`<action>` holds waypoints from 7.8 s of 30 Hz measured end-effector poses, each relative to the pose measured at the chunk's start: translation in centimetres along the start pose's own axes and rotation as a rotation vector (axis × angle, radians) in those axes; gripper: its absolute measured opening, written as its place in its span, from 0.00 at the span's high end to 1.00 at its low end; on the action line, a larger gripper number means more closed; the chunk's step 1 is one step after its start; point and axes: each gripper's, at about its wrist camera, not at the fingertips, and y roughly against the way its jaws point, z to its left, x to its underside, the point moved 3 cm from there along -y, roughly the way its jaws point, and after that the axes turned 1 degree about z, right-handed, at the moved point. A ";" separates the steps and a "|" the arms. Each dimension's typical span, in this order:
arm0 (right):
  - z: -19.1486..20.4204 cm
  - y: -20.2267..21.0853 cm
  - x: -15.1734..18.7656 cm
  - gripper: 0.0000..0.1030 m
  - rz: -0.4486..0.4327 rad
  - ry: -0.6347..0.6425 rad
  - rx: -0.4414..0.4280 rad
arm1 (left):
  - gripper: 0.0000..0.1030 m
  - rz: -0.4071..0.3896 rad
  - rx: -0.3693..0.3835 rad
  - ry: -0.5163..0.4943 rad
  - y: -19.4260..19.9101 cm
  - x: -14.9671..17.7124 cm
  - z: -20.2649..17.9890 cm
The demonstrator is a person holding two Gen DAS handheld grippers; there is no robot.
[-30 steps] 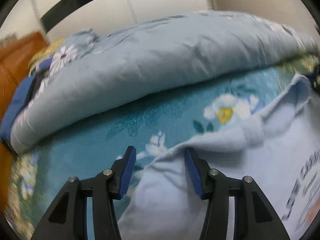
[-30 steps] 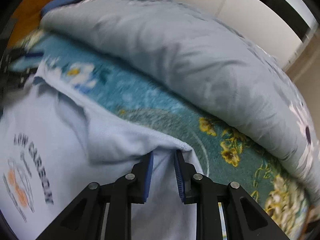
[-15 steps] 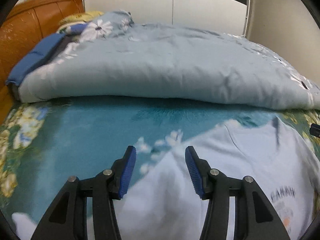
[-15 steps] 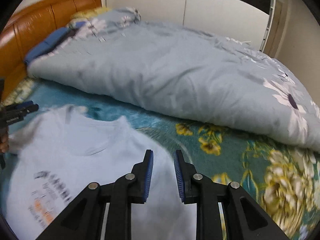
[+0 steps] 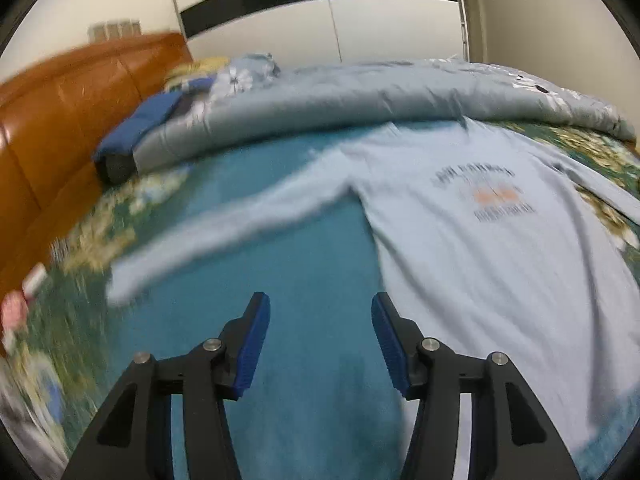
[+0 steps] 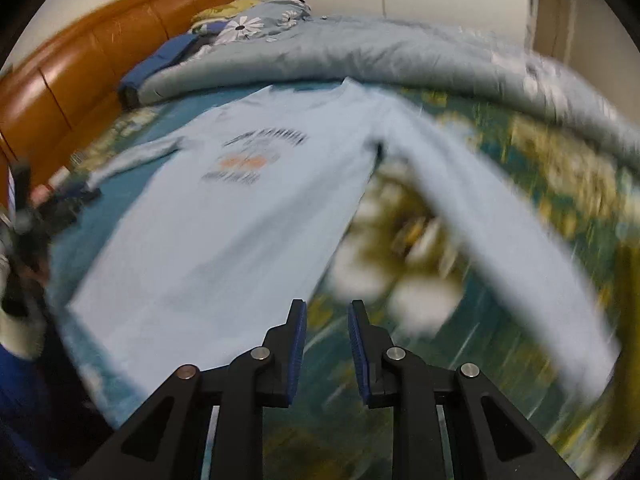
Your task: Fold clothes
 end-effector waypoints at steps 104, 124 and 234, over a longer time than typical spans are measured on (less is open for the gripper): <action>-15.4 12.7 -10.3 0.94 -0.461 -0.458 0.293 | 0.43 0.013 0.154 0.451 2.9 9.5 6.3; 16.4 -14.5 -26.3 0.94 -0.145 0.104 0.003 | 0.43 0.022 0.108 0.520 1.0 8.3 10.5; -5.1 -11.6 -15.5 0.71 -0.201 -0.126 0.233 | 0.96 0.116 0.295 0.357 -17.0 -12.8 2.4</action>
